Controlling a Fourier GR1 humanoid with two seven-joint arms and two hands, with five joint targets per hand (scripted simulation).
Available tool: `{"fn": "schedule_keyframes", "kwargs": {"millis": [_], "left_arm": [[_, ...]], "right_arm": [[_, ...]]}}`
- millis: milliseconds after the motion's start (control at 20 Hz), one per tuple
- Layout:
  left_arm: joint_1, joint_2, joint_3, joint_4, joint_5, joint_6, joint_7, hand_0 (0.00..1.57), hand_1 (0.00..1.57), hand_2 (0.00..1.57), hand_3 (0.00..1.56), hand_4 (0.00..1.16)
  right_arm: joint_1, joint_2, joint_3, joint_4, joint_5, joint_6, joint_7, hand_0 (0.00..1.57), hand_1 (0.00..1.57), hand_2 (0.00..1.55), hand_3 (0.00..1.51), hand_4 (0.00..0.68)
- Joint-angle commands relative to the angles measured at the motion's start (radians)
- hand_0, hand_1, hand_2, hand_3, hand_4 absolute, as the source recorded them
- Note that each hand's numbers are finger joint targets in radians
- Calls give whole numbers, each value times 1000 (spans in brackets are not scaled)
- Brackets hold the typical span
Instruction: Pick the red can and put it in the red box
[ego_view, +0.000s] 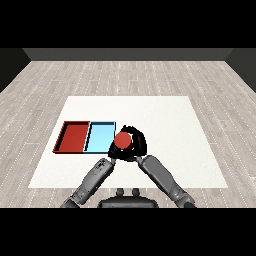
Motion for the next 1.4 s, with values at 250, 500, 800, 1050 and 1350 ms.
{"fn": "schedule_keyframes", "kwargs": {"millis": [250, 500, 800, 1050, 1350], "left_arm": [[-31, -6, -36, 62, 89, 251, -41, 1571, 1571, 1569, 1491, 1126], [-79, -5, 21, 158, 97, 163, -61, 1571, 1571, 1561, 1480, 1122], [-93, -6, 8, 98, 102, 244, -86, 1571, 1571, 1560, 1478, 1136], [-46, -6, -14, 64, 119, 270, -203, 1571, 1571, 1571, 1513, 1147], [-87, -6, -65, 32, 133, 365, -146, 1571, 1571, 1571, 1513, 1147]], "right_arm": [[23, 3, 19, 43, -32, 13, -73, 1509, 1509, 1454, 1394, 649], [16, 3, 35, -31, 0, -33, 2, 1488, 1488, 1443, 1389, 649], [14, 3, -14, -10, -12, 33, 10, 1498, 1498, 1444, 1393, 646], [6, -14, -23, 5, 16, 15, 86, 923, 923, 935, 532, 0], [-69, 3, -38, 80, 49, 5, 123, 0, 0, 0, 0, 0]]}}
